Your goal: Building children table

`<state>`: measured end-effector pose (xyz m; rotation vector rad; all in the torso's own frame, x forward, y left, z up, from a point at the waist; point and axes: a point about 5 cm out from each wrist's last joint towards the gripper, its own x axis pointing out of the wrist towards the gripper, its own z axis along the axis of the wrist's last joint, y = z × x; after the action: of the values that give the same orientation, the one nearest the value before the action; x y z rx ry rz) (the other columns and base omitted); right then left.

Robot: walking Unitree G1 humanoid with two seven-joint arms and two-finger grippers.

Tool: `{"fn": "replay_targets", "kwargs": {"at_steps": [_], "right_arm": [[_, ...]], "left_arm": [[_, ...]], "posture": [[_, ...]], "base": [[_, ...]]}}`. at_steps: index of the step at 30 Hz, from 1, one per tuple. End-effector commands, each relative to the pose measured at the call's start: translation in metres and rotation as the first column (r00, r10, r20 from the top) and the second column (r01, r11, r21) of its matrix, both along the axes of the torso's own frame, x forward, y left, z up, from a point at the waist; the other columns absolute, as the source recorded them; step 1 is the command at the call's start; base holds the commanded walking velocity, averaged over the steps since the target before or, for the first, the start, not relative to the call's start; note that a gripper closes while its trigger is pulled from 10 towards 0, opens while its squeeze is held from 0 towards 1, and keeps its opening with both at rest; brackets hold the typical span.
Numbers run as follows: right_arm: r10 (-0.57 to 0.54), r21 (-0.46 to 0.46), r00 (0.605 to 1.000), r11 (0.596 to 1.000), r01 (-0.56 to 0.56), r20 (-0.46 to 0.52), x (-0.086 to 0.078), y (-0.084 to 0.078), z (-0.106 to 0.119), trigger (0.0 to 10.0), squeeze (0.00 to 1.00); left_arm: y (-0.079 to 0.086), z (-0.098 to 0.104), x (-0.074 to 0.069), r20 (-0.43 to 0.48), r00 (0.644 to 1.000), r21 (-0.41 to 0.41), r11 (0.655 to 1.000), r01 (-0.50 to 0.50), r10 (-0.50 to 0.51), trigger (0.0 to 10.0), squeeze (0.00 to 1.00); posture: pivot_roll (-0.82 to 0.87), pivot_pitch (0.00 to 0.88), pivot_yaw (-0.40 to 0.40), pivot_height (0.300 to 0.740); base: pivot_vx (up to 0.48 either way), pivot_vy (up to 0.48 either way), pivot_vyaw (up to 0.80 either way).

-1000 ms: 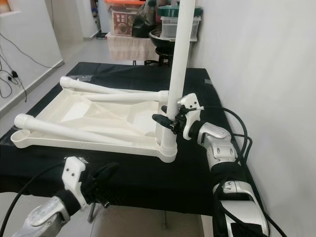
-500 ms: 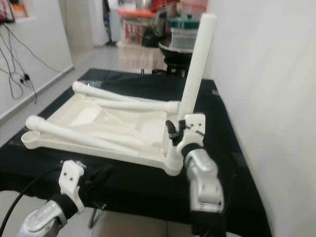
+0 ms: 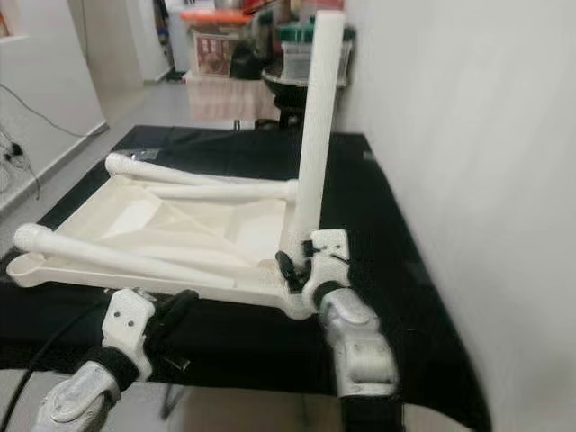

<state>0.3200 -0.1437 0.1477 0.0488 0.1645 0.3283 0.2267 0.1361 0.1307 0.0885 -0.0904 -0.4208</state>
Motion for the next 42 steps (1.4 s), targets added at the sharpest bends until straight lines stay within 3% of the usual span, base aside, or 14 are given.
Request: {"fn": "replay_targets", "kwargs": {"at_steps": [1, 2, 9, 14, 15, 16, 17, 30, 33, 34, 35, 36, 37, 42], "right_arm": [[0.082, 0.020, 0.995, 0.996, -0.083, 0.063, 0.006, 0.004, 0.012, 10.0, 0.85], [0.176, 0.004, 0.979, 0.984, -0.177, 0.099, 0.010, 0.001, 0.020, 10.0, 0.00], [0.537, -0.094, 0.835, 0.843, -0.529, 0.121, 0.029, -0.015, 0.038, 10.0, 0.00], [0.612, -0.093, 0.784, 0.790, -0.605, 0.103, 0.034, -0.017, 0.038, 10.0, 0.00], [0.621, -0.085, 0.777, 0.783, -0.616, 0.099, 0.035, -0.018, 0.037, 4.4, 0.00], [0.621, -0.085, 0.777, 0.783, -0.616, 0.099, 0.035, -0.018, 0.037, 4.4, 0.00], [0.630, -0.080, 0.771, 0.777, -0.625, 0.095, 0.036, -0.018, 0.037, 0.0, 0.00], [0.586, -0.126, 0.806, 0.809, -0.575, 0.084, 0.044, -0.025, 0.033, 0.0, 0.00], [0.402, -0.132, 0.913, 0.911, -0.391, 0.066, 0.039, -0.032, 0.016, 0.0, 0.00], [0.082, -0.115, 0.994, 0.991, -0.073, 0.073, 0.039, -0.036, 0.005, 0.0, 0.00], [0.082, -0.115, 0.994, 0.991, -0.073, 0.073, 0.039, -0.036, 0.005, 0.0, 0.00], [-0.170, -0.040, 0.985, 0.985, 0.170, 0.010, 0.021, -0.033, -0.014, 0.0, 0.00], [-0.214, -0.018, 0.976, 0.977, 0.213, -0.042, -0.002, -0.015, -0.031, 0.0, 0.00], [-0.159, -0.018, 0.985, 0.987, 0.159, -0.062, -0.016, 0.003, -0.037, 0.0, 0.00]], "left_arm": [[-0.005, 0.001, -0.003, -0.001, 0.999, -0.025, 0.999, 0.038, -0.038, 10.0, 0.00], [-0.008, 0.000, -0.005, -0.007, 0.998, -0.028, 0.998, 0.055, -0.055, 10.0, 0.00], [-0.016, -0.004, -0.009, 0.002, 0.997, -0.031, 0.996, 0.082, -0.082, 10.0, 0.00], [-0.018, -0.006, -0.008, -0.003, 0.996, -0.040, 0.995, 0.089, -0.089, 10.0, 0.00], [-0.019, -0.007, -0.008, -0.009, 0.995, -0.045, 0.994, 0.097, -0.097, 10.0, 0.00], [-0.019, -0.007, -0.008, -0.009, 0.995, -0.045, 0.994, 0.097, -0.097, 10.0, 0.00], [-0.020, -0.009, -0.008, -0.020, 0.994, -0.054, 0.992, 0.110, -0.112, 10.0, 0.00], [-0.023, -0.016, -0.007, -0.067, 0.985, -0.094, 0.984, 0.152, -0.158, 10.0, 0.00], [-0.022, -0.017, -0.008, -0.068, 0.985, -0.093, 0.984, 0.150, -0.156, 10.0, 0.00], [-0.021, -0.017, -0.009, -0.069, 0.986, -0.089, 0.985, 0.148, -0.155, 10.0, 0.00], [-0.021, -0.017, -0.009, -0.069, 0.986, -0.089, 0.985, 0.148, -0.155, 10.0, 0.00], [-0.021, -0.017, -0.009, -0.069, 0.986, -0.087, 0.985, 0.149, -0.155, 10.0, 0.00], [-0.020, -0.016, -0.009, -0.070, 0.985, -0.087, 0.985, 0.152, -0.158, 10.0, 0.00], [-0.020, -0.017, -0.009, -0.071, 0.985, -0.083, 0.985, 0.154, -0.160, 10.0, 0.00]], "posture": [[0.04, 0.000, -0.022, 0.740], [0.04, 0.000, -0.021, 0.740], [0.06, 0.000, -0.031, 0.740], [0.07, 0.000, -0.039, 0.740], [0.07, 0.000, -0.043, 0.740], [0.07, 0.000, -0.043, 0.740], [0.08, 0.000, -0.046, 0.740], [0.07, 0.000, -0.046, 0.740], [0.07, 0.000, -0.055, 0.740], [0.07, 0.000, -0.055, 0.740], [0.07, 0.000, -0.055, 0.740], [0.07, 0.000, -0.055, 0.740], [0.07, 0.000, -0.044, 0.740], [0.04, 0.000, -0.023, 0.740]], "base": [[0.000, 0.000, 0.00], [0.000, 0.000, 0.00], [0.000, 0.000, 0.00], [0.000, 0.000, 0.00], [0.000, 0.000, 0.00], [0.000, 0.000, 0.00], [0.000, 0.000, 0.00], [0.000, 0.000, 0.00], [0.000, 0.000, 0.00], [0.000, 0.000, 0.00], [0.000, 0.000, 0.00], [0.000, 0.000, 0.00], [0.000, 0.000, 0.00], [0.000, 0.000, 0.00]]}}
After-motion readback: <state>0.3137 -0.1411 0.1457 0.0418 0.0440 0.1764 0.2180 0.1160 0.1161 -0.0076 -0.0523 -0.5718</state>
